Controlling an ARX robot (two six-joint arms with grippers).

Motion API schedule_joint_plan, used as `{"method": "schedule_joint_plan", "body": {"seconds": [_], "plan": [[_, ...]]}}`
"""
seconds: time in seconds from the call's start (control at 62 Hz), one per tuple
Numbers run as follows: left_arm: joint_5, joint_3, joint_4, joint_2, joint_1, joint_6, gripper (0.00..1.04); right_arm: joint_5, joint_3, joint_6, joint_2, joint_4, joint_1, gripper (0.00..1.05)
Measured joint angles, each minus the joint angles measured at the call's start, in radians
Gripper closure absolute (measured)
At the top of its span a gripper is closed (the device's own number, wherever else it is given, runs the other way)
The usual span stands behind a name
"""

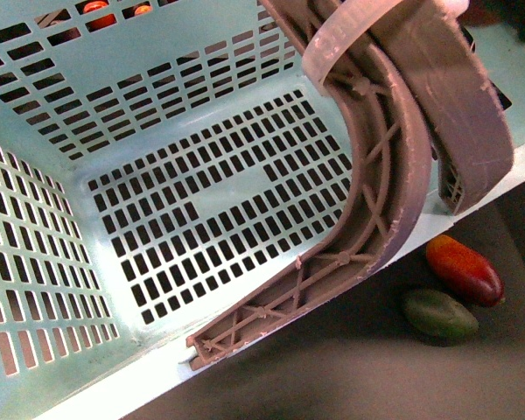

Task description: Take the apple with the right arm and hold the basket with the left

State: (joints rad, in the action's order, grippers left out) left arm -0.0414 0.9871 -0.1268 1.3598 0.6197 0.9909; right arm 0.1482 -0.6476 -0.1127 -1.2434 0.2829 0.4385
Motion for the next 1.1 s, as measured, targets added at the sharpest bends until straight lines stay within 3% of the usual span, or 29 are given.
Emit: {"method": "schedule_joint_plan", "body": {"seconds": [0.097, 0.242, 0.548, 0.903, 0.984, 1.097], "plan": [[0.003, 0.0, 0.0, 0.0, 0.0, 0.0, 0.89, 0.015, 0.005, 0.016, -0.069, 0.019, 0.032, 0.3], [0.002, 0.0, 0.0, 0.0, 0.0, 0.0, 0.89, 0.022, 0.008, 0.019, -0.061, 0.021, 0.039, 0.08], [0.012, 0.0, -0.004, 0.004, -0.001, -0.003, 0.89, 0.122, 0.114, -0.024, 0.189, 0.021, -0.088, 0.09], [-0.003, 0.0, -0.004, 0.004, 0.0, -0.001, 0.89, 0.111, 0.117, -0.038, 0.192, 0.021, -0.089, 0.09], [0.0, 0.0, -0.004, 0.004, 0.0, 0.0, 0.89, 0.167, 0.176, 0.016, 0.191, 0.182, -0.096, 0.18], [-0.002, 0.0, -0.005, 0.004, 0.0, 0.0, 0.89, 0.145, 0.284, 0.069, 0.238, 0.344, -0.138, 0.36]]}}
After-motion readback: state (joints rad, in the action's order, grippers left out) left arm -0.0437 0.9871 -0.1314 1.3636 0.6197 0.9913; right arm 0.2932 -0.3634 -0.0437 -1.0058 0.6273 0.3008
